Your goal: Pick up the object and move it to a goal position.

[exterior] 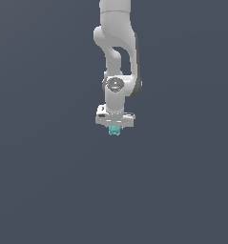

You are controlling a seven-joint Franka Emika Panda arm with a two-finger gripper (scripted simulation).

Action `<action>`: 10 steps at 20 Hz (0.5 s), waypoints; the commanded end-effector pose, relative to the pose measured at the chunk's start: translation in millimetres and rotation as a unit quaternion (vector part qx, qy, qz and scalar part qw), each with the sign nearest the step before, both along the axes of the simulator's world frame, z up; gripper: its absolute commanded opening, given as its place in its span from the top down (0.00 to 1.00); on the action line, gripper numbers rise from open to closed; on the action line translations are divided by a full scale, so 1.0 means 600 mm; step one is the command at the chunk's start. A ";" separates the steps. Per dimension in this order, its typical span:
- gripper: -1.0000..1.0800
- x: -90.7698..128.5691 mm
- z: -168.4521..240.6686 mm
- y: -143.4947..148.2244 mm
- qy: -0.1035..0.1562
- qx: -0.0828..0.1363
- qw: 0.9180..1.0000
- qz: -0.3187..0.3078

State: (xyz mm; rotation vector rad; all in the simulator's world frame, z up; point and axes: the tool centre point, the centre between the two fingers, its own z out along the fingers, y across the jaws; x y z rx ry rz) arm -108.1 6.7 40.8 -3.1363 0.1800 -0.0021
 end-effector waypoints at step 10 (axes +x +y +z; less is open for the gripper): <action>1.00 0.006 0.037 0.008 0.000 0.000 1.000 0.000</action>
